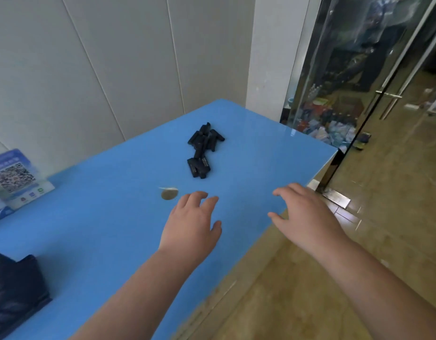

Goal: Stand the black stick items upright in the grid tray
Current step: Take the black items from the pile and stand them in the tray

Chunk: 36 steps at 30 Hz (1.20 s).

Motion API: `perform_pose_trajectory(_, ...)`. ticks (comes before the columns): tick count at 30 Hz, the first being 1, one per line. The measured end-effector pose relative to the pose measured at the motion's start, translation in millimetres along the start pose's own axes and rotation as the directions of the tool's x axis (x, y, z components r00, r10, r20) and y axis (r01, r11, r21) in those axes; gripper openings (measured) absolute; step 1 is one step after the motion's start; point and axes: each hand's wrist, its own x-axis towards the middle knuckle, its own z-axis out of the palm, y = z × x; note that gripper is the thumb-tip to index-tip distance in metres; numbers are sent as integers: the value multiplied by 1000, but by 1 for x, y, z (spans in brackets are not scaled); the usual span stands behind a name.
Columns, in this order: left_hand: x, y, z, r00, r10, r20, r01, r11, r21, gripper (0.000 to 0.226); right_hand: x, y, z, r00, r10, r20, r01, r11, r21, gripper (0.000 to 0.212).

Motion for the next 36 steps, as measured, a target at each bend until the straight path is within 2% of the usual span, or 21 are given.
perform_pose_trajectory(7,48,66,27,994,-105,3,105,992,-72,55,43,67,-17,995,-90,33,90,996,10,46)
perform_pose_trajectory(14,83,87,40,986,-164,20,164,985,-50,55,81,98,-17,992,-121,44,120,993,16,45)
perform_pose_trajectory(30,201,28,64,987,-161,3,161,987,2,52,218,77,23,968,-234,91,231,972,45,41)
perform_pose_trajectory(36,209,1,65,941,-337,5,337,941,1,45,254,58,42,934,-318,161,309,948,78,40)
